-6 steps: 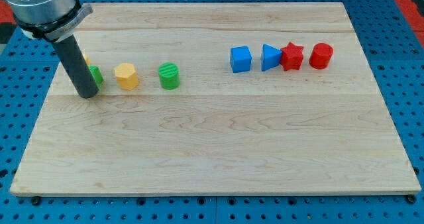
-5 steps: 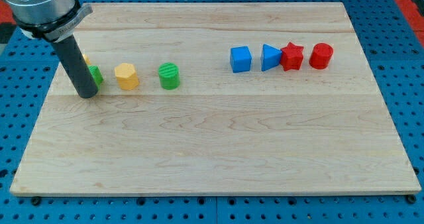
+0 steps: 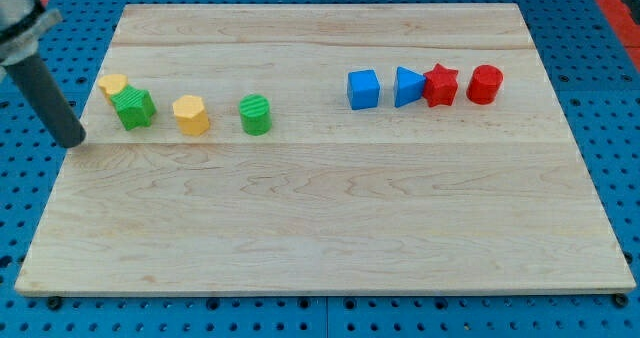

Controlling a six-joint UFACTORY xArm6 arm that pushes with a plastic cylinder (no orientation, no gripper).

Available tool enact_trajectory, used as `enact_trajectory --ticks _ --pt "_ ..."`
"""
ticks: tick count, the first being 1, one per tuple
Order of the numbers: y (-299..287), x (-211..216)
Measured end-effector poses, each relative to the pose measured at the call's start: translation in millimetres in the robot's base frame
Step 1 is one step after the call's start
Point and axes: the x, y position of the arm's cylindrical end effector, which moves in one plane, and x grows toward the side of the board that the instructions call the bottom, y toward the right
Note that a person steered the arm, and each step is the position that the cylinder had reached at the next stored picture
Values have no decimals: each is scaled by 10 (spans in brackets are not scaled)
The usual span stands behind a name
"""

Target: Push the green star close to the left side of the yellow hexagon

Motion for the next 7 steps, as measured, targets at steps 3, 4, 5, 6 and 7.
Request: enact_trajectory --ticks 3,4,5,6,7 --pt "454 -858" --pt "659 -995" --pt "772 -976" --pt "760 -794" --pt "760 -691"
